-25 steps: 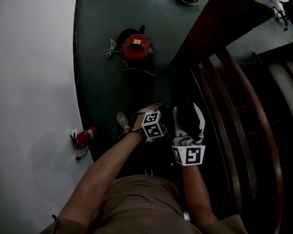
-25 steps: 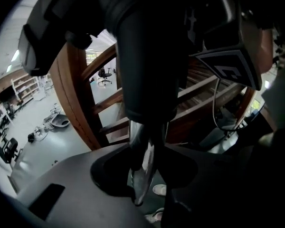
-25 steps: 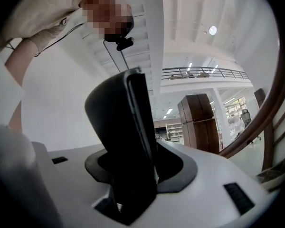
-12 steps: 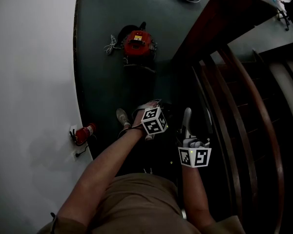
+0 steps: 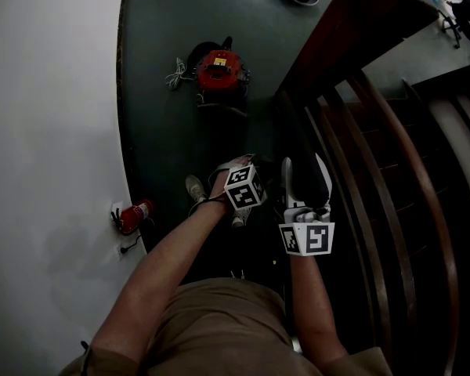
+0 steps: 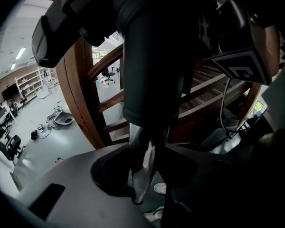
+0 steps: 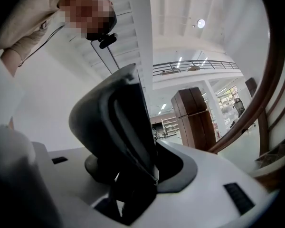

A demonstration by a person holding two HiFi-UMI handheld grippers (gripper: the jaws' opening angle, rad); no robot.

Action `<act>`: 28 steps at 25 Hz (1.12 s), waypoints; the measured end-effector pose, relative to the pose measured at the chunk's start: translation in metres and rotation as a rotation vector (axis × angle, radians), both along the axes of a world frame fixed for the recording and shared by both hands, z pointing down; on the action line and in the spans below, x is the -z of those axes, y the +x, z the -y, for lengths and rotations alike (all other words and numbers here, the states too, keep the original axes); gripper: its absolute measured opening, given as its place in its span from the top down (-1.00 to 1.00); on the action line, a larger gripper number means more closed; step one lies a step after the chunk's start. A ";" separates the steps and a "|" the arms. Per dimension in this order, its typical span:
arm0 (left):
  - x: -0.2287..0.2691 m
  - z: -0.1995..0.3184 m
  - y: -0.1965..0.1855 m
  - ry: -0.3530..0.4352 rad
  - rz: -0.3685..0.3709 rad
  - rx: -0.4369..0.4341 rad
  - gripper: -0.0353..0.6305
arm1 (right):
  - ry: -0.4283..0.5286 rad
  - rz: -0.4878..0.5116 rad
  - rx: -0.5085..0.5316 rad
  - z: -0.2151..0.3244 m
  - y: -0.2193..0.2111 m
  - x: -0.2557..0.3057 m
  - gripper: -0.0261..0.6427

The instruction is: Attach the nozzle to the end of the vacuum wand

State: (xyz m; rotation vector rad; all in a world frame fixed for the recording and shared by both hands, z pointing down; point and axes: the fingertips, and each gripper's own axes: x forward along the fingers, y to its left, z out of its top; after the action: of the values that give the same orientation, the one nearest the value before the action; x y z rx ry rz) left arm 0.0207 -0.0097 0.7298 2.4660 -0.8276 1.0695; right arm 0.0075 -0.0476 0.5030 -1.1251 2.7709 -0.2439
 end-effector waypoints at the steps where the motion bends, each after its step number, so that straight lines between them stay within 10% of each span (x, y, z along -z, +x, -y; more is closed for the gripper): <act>1: 0.000 0.000 -0.001 -0.001 -0.011 0.017 0.47 | -0.003 0.006 -0.004 0.000 0.001 0.000 0.35; 7: -0.001 -0.012 0.005 -0.002 -0.067 0.084 0.45 | -0.063 0.118 -0.063 -0.013 0.041 -0.008 0.35; 16: -0.005 -0.011 0.020 0.041 0.077 -0.079 0.48 | -0.051 -0.008 0.006 -0.004 0.020 -0.012 0.35; 28: -0.009 0.004 0.015 0.012 -0.021 0.090 0.49 | -0.004 0.057 0.046 -0.001 0.023 -0.012 0.35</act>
State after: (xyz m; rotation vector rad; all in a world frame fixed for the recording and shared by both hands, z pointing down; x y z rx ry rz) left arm 0.0356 -0.0137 0.7390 2.4205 -0.9318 1.0090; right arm 0.0301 -0.0466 0.5150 -1.0398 2.7491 -0.2822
